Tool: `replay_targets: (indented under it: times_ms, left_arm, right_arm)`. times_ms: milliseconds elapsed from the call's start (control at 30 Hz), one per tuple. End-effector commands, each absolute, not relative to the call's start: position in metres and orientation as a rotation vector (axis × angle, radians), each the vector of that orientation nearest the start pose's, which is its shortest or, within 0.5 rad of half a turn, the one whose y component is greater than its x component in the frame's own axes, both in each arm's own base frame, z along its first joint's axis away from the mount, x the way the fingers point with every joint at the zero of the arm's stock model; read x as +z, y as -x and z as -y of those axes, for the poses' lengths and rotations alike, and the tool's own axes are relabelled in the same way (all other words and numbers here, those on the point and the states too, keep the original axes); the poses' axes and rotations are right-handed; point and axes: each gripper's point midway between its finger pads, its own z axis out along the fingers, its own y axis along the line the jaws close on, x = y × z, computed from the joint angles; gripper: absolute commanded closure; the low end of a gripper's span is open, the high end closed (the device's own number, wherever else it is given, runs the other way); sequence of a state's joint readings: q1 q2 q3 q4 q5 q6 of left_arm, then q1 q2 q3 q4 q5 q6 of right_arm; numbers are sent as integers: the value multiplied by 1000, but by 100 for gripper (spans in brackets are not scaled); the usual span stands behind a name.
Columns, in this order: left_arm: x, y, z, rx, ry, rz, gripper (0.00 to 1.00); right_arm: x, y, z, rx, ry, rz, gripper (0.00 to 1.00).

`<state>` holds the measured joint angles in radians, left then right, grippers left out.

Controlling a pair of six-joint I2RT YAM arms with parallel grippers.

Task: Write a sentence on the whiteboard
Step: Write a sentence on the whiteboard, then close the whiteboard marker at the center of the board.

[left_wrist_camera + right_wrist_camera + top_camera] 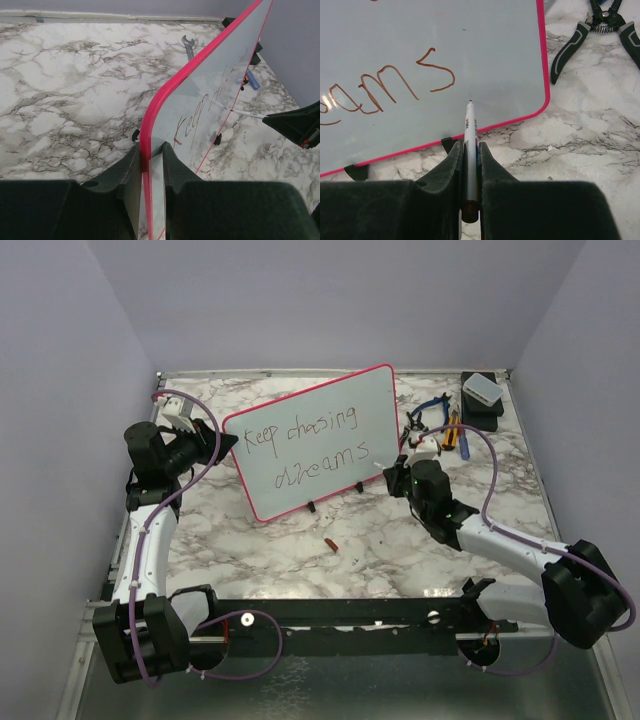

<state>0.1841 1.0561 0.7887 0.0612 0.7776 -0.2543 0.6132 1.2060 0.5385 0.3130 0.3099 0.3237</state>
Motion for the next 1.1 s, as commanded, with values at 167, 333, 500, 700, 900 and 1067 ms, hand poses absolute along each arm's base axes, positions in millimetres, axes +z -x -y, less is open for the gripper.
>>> replay_targets:
  times_ms: [167, 333, 500, 700, 900, 1067]
  left_arm:
    - [253, -338, 69, -729, -185, -1771, 100]
    - [253, -337, 69, -729, -185, -1769, 100]
    - [253, -338, 68, -722, -180, -1770, 100]
    - [256, -340, 63, -675, -169, -1768, 72]
    - [265, -340, 57, -620, -178, -1773, 39]
    - [270, -337, 50, -535, -152, -1797, 22]
  right_arm:
    - [137, -340, -179, 316, 48, -1885, 99]
    - [144, -334, -177, 331, 43, -1869, 99]
    - [158, -319, -165, 331, 24, -1872, 99]
    - [171, -304, -150, 317, 3, -1868, 100]
    - [184, -297, -152, 348, 32, -1847, 100]
    - [193, -293, -152, 373, 46, -1819, 99]
